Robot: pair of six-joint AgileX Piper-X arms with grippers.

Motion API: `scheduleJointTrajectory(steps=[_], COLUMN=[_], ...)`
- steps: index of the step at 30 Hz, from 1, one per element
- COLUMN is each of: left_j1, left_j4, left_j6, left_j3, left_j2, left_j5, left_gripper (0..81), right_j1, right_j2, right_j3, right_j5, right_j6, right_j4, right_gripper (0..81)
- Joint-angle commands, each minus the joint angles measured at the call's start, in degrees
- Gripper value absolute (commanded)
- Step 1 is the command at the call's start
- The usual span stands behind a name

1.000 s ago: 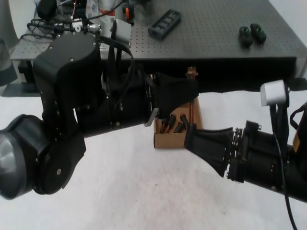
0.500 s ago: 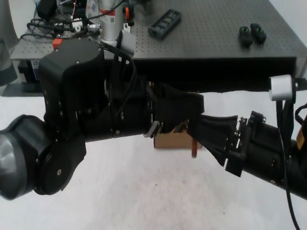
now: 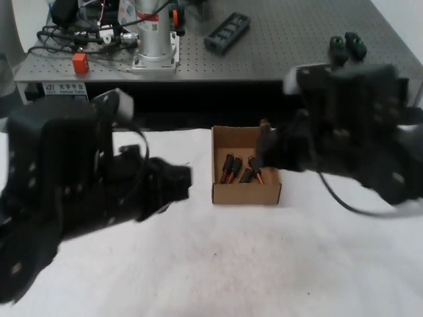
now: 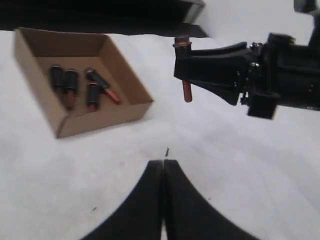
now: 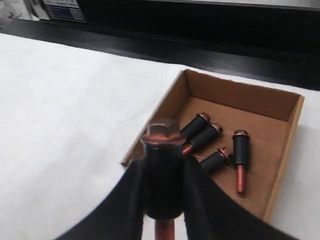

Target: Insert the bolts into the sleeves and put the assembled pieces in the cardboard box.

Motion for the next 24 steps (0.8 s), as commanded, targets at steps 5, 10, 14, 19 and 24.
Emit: scheduleJointTrajectory(steps=[5, 10, 14, 19, 24], left_j1=[0.15, 0.15, 0.15, 0.15, 0.15], left_j4=[12.93, 15.01, 16.01, 23.86, 28.34], left_j6=[3.4, 2.13, -0.58, 0.0, 0.35], left_j3=[5.44, 13.24, 18.05, 19.34, 19.34], left_j2=[-10.96, -21.48, -27.43, -32.01, -35.96], left_j5=[-15.91, -20.04, -20.76, -26.16, -27.52], left_gripper=[0.7, 0.7, 0.7, 0.7, 0.7], right_j1=[-0.29, -0.29, -0.29, -0.69, -1.72], right_j2=[9.39, 18.52, 19.89, 19.39, 13.54], right_j3=[-11.77, -21.99, -23.84, -23.84, -21.27], right_j5=[1.66, 4.24, 4.62, 3.5, -1.29], right_j6=[-1.14, -1.14, -1.27, -0.34, 0.38], right_j4=[7.1, 13.25, 14.11, 15.95, 19.5], right_gripper=[3.1, 3.1, 2.7, 33.2, 35.4])
